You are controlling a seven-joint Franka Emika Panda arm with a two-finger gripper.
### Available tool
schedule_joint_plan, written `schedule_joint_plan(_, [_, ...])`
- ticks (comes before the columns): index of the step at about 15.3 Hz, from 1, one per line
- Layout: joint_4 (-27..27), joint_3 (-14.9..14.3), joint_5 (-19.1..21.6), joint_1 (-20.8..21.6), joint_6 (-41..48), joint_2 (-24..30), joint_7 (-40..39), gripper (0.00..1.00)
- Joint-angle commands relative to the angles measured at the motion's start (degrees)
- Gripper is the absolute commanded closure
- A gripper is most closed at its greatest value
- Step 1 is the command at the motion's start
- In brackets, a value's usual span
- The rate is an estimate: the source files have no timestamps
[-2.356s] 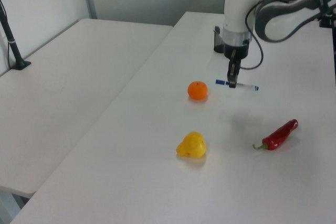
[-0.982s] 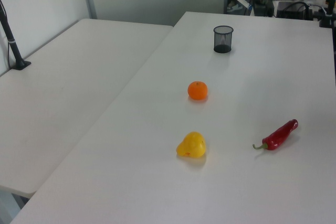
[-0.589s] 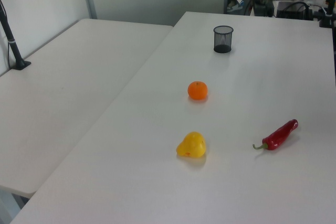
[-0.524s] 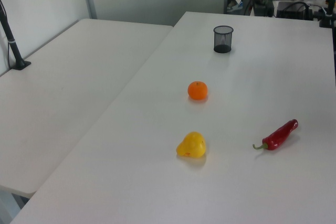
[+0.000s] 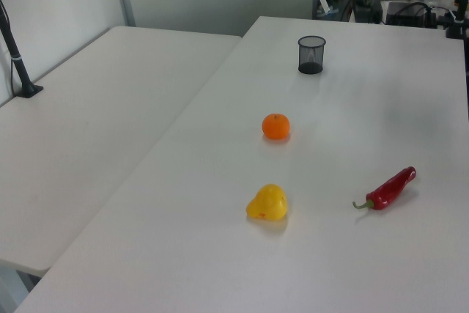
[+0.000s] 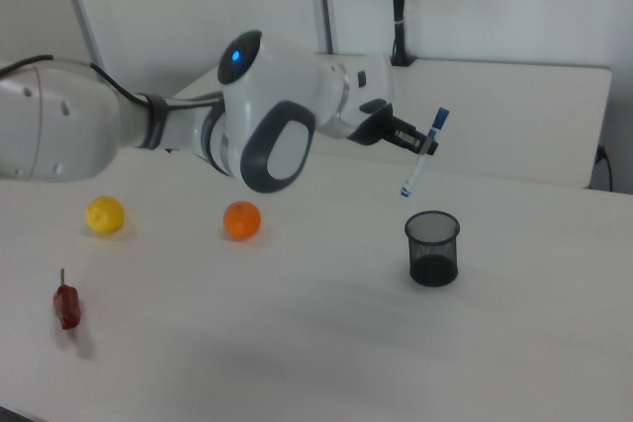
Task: Place marker
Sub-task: 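Carry the marker up and over to the black mesh pen cup, then lower the marker into the pen cup and open the gripper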
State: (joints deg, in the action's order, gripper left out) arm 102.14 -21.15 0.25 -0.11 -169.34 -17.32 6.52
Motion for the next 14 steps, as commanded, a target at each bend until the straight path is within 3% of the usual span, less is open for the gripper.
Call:
schedule_joint_plan(1, [0.60,-0.38,0.27,-0.33,-6.08,-3.33,-0.01,1.00])
schedule_joint_plan(8, [0.25,-0.38,0.80,-0.33,-16.97,-10.80,0.16,1.00])
schedule_joint_plan(14, [-0.81,-0.12,2.82,-0.15,-20.76,-14.85,0.25,1.00])
